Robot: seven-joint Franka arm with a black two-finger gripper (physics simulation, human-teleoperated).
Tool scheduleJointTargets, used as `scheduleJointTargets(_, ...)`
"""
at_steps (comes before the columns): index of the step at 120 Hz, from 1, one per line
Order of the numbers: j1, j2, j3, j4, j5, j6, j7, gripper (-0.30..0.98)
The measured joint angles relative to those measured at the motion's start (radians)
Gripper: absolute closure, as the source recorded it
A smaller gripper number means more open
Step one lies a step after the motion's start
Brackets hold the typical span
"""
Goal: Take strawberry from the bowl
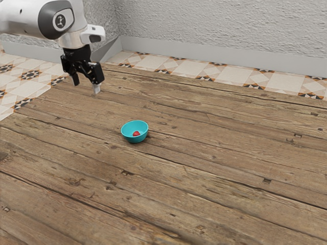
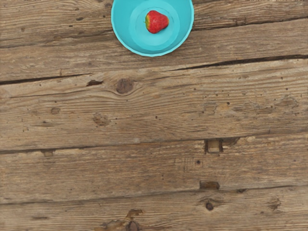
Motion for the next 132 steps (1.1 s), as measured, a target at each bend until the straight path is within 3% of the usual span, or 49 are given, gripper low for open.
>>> scheduleJointTargets(53,-0.013,0.031,0.000,0.007,0.014,0.010,0.053,0.00)
scheduleJointTargets(83,-0.009,0.082,-0.024,0.005,0.020,0.139,0.479,0.00)
scheduleJointTargets(96,-0.011,0.116,-0.108,0.006,0.138,0.169,0.647,0.00)
scheduleJointTargets(107,0.019,0.189,-0.129,0.061,0.188,0.186,0.774,0.00)
scheduleJointTargets(123,0.049,0.320,-0.134,0.145,0.184,0.225,0.932,0.00)
scheduleJointTargets(132,0.057,0.357,-0.135,0.157,0.180,0.246,1.007,0.07)
